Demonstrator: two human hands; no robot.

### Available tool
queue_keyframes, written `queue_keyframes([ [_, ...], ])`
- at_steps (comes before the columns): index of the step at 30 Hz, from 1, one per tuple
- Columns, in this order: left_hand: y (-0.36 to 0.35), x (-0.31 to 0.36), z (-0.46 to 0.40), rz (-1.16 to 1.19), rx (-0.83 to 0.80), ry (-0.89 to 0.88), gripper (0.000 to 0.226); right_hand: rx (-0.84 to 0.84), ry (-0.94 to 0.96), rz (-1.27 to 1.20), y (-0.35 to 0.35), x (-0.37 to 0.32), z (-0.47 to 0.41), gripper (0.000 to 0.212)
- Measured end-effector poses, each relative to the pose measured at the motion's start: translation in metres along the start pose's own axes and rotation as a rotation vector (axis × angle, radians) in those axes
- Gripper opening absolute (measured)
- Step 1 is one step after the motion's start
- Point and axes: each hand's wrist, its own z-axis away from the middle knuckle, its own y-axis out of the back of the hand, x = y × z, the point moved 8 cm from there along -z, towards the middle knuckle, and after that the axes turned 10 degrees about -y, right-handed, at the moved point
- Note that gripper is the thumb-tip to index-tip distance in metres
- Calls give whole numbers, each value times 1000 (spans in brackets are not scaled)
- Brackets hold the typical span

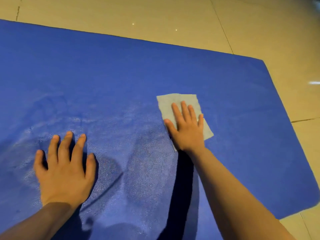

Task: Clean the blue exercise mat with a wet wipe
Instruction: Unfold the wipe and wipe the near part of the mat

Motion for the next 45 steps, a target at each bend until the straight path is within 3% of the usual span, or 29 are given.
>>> queue_keyframes([
  [5,-1,-2,-1,7,-25,9,60,-16,-547,-59,28,140,0,65],
  [9,0,-1,-1,14,-21,10,61,19,-732,-121,17,121,18,62],
  [12,0,-1,-1,24,-11,3,60,76,-499,-28,-11,31,45,59],
  [14,0,-1,-2,34,-2,7,58,203,-236,-18,-22,-43,83,59],
  [16,0,-1,-2,34,6,-5,57,160,42,23,-43,-104,130,56],
  [18,0,0,-1,24,22,-24,57,63,231,47,-57,-120,160,56],
  [20,-1,-1,-1,29,19,-21,58,65,270,15,-52,-93,153,58],
  [23,-3,-1,-1,26,-5,-26,60,132,-4,0,-25,7,110,67],
  [26,-4,-2,-1,25,-2,-33,60,12,-457,-58,3,132,77,65],
  [28,-5,-2,-1,21,-2,-34,60,-2,-641,-67,21,186,71,65],
  [32,-5,-2,-2,15,1,-39,60,14,-846,-107,12,177,74,62],
  [34,-4,-3,-1,24,5,-34,60,33,-714,-71,-7,115,80,62],
  [37,-3,-1,-2,36,7,-32,61,173,-240,-48,-31,-14,123,63],
  [40,-3,-1,-2,43,15,-40,60,133,82,35,-60,-102,189,63],
  [42,-3,-1,-2,48,16,-36,61,98,195,48,-64,-114,213,63],
  [45,-3,-1,-2,46,0,-22,61,108,198,44,-57,-58,200,62],
])
